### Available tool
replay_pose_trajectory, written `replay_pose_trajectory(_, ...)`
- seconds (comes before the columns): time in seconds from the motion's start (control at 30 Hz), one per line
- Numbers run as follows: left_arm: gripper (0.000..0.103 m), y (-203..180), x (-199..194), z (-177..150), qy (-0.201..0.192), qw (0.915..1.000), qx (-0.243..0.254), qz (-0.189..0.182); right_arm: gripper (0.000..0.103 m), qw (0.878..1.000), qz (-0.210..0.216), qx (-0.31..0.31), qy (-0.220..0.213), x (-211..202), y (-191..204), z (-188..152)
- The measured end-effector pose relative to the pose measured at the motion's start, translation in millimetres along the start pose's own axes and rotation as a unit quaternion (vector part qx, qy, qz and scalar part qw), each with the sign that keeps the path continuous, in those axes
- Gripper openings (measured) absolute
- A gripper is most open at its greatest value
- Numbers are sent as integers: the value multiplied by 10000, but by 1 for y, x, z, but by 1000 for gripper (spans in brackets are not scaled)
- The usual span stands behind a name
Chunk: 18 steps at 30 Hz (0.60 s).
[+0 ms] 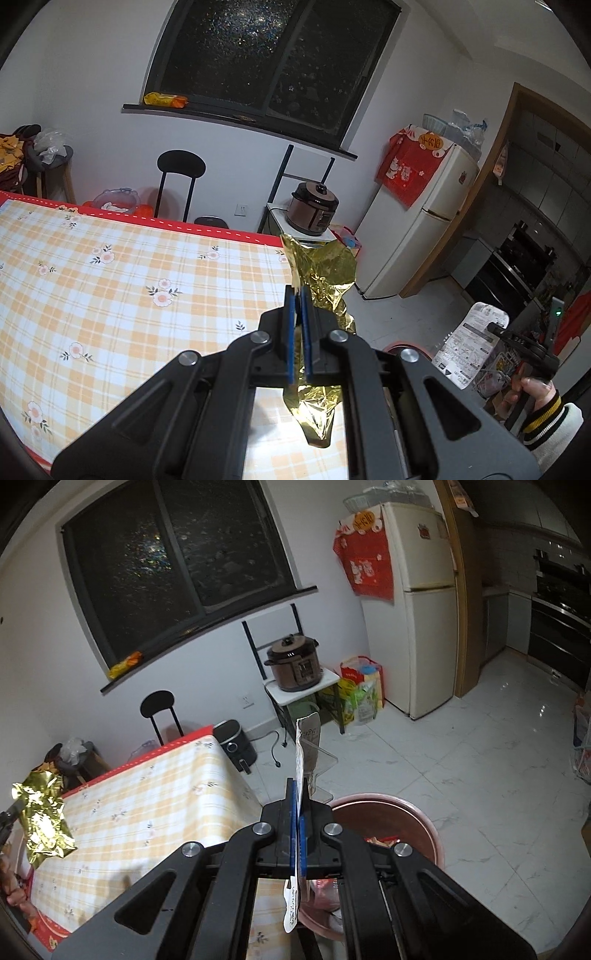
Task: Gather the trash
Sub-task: 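Drop the leaflet into the brown bin with the right tool while the left tool carries the foil, then release the gold foil wrapper into the brown bin with the left tool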
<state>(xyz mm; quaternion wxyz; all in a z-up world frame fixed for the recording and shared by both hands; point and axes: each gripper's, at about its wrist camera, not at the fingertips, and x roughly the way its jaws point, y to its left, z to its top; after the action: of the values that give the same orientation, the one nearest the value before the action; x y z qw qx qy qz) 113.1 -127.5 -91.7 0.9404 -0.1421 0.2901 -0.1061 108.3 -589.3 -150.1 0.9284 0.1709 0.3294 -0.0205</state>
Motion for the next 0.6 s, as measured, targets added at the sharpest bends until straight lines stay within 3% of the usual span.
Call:
replay_pose_trajectory(0.2, 7, -9, 0, -2, 8, 10000, 68, 69, 7, 9994, -4, 100, 328, 29, -9, 2)
replay_pose_trajectory(0.3, 7, -12, 0, -1, 14, 9999, 97, 72, 35, 9993, -81, 211, 308, 32, -9, 4)
replay_pose_trajectory(0.37, 7, -14, 1, 1, 15, 9999, 131, 31, 48, 9994, -109, 265, 187, 25, -8, 7)
replay_pose_trajectory(0.43, 7, -17, 2, 3, 28, 9998, 173, -31, 68, 9995, -153, 270, 45, 16, -6, 11)
replay_pose_trajectory(0.47, 7, -19, 4, 4, 36, 9997, 209, -83, 72, 9995, -161, 266, -19, 11, -5, 13)
replay_pose_trajectory(0.53, 7, -26, 7, 7, 47, 9994, 287, -201, 89, 9993, -215, 256, -156, -1, -3, 16)
replay_pose_trajectory(0.6, 7, -33, 11, 9, 69, 9989, 347, -313, 97, 9989, -253, 248, -315, -14, -2, 19)
